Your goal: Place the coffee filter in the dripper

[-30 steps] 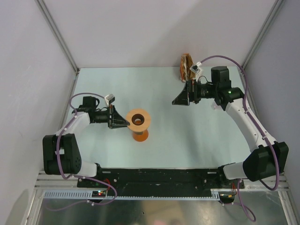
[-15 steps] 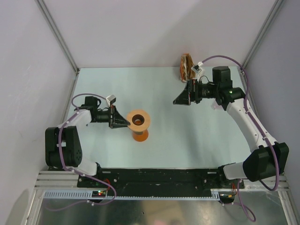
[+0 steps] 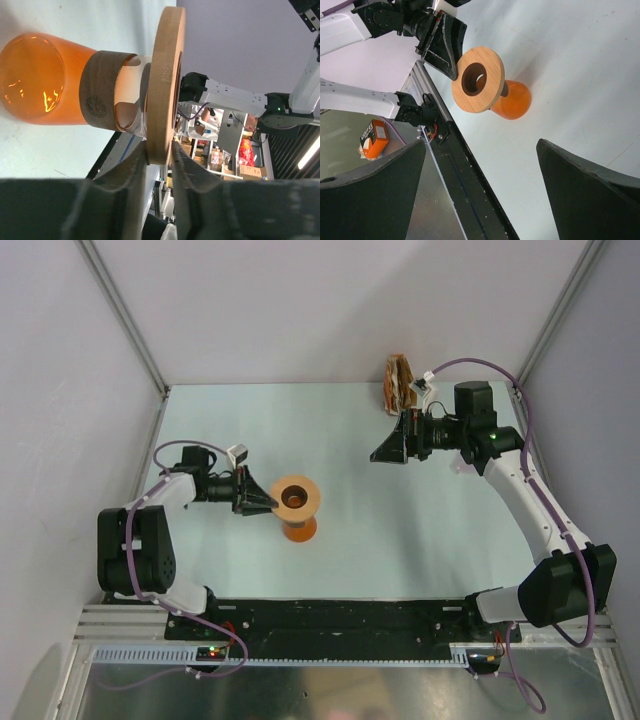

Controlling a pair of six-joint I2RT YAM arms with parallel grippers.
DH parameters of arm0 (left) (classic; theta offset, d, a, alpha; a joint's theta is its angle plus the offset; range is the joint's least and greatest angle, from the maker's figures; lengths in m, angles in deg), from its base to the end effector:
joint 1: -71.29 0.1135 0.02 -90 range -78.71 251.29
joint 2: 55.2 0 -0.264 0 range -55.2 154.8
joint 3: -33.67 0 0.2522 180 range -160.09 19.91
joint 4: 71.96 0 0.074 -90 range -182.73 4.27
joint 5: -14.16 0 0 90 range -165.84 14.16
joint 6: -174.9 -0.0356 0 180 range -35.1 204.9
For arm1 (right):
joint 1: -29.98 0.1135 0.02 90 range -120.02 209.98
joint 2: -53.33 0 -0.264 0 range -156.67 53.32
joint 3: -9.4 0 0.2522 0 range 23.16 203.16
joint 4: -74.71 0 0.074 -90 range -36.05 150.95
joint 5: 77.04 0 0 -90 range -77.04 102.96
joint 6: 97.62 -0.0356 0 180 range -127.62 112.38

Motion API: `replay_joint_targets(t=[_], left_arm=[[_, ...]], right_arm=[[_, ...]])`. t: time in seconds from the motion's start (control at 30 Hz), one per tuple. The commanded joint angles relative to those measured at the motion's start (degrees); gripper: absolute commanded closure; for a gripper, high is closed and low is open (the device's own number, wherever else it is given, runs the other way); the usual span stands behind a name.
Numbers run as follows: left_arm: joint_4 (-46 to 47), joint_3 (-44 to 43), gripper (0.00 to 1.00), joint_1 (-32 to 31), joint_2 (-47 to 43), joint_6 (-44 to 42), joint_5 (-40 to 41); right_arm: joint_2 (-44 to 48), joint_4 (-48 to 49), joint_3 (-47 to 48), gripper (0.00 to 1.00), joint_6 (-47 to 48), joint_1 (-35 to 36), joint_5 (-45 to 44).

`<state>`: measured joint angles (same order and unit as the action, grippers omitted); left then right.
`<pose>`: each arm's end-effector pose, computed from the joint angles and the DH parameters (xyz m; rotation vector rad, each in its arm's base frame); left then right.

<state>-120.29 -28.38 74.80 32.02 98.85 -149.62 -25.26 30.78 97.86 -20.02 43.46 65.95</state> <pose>0.2609 -0.0182 0.1894 -0.1059 2.4074 -1.8221 0.2805 0.0965 0.3621 -0.5693 2.0714 1.2558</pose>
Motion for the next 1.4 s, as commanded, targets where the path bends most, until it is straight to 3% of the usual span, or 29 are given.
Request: replay_joint_targets(t=[0.0, 0.17, 0.27, 0.33, 0.53, 0.73, 0.93, 1.07, 1.23, 1.37], left_arm=[[1.1, 0.2, 0.65, 0.2, -0.8, -1.5, 2.7], [1.0, 0.7, 0.43, 0.2, -1.9, -1.1, 3.7], [1.1, 1.5, 0.11, 0.2, -3.3, -0.9, 5.0], [1.1, 1.9, 0.03, 0.3, -4.5, -0.6, 6.3], [0.6, 3.2, 0.0, 3.9, -11.9, 0.9, 12.1], [-0.6, -0.6, 0.0, 6.7, -22.8, -0.2, 25.9], [-2.1, -10.3, 0.0, 2.6, -29.4, -11.0, 47.8], [-2.0, -19.4, 0.0, -0.9, -27.9, -21.7, 62.3], [-2.1, -32.3, 0.0, -1.4, -23.3, -24.8, 67.1], [-3.7, -36.7, 0.0, -1.7, -21.8, -32.2, 60.5]], right_arm=[[1.5, 1.2, -0.1, 0.01, -0.2, -0.3, 1.1], [1.5, 1.3, -0.1, 0.01, -0.2, -0.5, 1.3], [1.6, 1.2, -0.1, 0.01, 0.0, -0.4, 1.2], [1.7, 0.9, -0.1, 0.01, 0.2, -0.4, 1.1], [2.7, -0.3, -0.1, 0.0, 1.6, -0.6, 0.9], [4.6, -1.4, -0.2, 0.01, 3.9, -1.5, -1.8], [5.9, -6.2, 3.5, 0.01, 12.7, -5.0, -9.5], [4.3, -14.9, 9.8, 0.01, 22.8, -12.8, -12.0], [-3.0, -29.2, 20.1, 0.01, 36.4, -23.0, -15.8], [-9.9, -32.7, 22.2, 0.0, 42.9, -29.9, -20.6]])
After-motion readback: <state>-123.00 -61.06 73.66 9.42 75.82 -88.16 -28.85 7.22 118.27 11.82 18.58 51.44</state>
